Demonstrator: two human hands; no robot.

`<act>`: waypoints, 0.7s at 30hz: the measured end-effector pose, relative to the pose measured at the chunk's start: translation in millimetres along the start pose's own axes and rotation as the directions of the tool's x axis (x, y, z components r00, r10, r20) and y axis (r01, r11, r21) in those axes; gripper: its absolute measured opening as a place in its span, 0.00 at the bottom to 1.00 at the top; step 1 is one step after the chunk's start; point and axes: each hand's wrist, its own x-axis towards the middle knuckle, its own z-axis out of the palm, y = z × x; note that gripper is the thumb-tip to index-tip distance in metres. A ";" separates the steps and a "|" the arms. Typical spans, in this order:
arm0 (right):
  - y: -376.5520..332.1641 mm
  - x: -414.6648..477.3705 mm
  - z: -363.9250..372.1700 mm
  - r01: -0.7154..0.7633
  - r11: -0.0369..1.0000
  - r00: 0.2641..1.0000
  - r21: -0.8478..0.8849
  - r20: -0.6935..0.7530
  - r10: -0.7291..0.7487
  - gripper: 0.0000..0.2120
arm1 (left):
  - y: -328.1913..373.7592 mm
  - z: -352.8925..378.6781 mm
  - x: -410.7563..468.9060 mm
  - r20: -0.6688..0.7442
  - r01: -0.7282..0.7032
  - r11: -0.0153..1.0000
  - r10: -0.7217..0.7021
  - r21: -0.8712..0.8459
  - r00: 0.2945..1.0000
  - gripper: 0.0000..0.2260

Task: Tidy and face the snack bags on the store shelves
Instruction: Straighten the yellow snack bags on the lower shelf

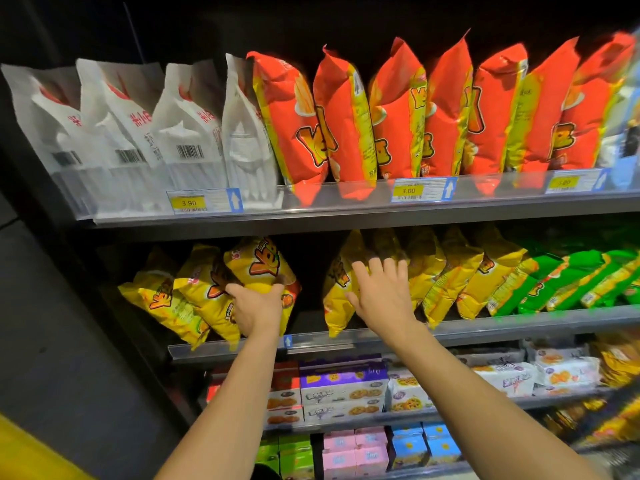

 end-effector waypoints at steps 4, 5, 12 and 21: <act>3.5 -0.9 2.9 -0.002 0.999 1.000 -0.036 -0.016 0.002 0.23 | 1.1 3.0 4.7 -0.055 -0.002 0.999 0.005 0.042 0.998 0.39; 4.0 -0.7 4.4 -0.001 0.999 1.000 -0.041 -0.031 0.000 0.22 | 1.1 2.9 5.7 -0.070 -0.011 0.999 0.014 0.042 0.997 0.39; 4.7 0.6 11.1 0.004 1.000 0.991 -0.021 -0.134 -0.007 0.22 | -21.7 -3.5 -4.1 -0.053 -0.038 0.994 0.044 0.101 0.998 0.37; 14.6 0.7 18.8 0.024 0.999 0.958 0.026 -0.285 -0.016 0.17 | -26.4 -7.0 -9.3 -0.032 -0.058 0.992 0.062 0.110 0.998 0.46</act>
